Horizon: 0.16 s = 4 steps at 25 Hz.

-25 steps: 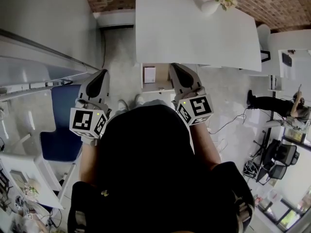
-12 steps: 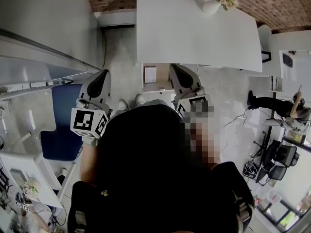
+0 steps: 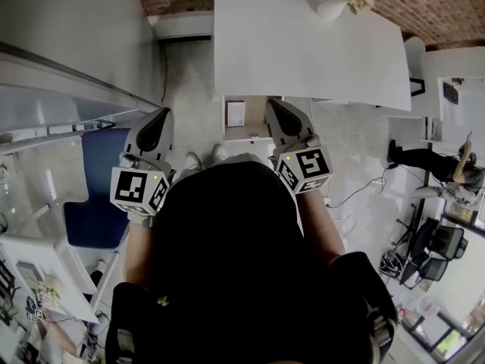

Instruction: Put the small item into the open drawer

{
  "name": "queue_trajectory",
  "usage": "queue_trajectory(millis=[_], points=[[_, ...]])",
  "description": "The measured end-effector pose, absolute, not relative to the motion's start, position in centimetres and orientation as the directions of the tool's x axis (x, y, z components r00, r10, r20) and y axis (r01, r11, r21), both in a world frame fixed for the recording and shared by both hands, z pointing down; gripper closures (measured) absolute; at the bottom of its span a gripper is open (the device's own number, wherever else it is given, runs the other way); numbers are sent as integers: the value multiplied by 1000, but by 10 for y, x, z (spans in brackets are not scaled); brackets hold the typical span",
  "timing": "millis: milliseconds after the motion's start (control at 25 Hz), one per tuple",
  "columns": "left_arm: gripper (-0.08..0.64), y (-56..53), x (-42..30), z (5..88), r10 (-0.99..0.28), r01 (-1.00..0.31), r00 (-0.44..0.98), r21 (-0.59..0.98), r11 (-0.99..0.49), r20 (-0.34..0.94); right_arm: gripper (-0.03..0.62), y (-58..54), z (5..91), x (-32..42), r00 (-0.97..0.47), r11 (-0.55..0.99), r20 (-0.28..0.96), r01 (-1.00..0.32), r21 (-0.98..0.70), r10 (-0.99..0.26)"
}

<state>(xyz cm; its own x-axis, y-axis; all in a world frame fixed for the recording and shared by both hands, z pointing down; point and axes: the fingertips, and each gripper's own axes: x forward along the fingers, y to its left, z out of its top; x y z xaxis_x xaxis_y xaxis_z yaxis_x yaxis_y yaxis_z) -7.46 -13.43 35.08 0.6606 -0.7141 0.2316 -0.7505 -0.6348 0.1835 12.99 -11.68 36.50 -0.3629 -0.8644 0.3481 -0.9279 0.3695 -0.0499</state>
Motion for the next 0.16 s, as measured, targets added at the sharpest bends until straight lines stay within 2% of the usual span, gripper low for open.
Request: queue_trajectory(millis=[160], points=[[557,-131,-74,351,-713,-751,660,180,-635,237,580,-114,366,132,-361,367,351,-929,-51,-864]])
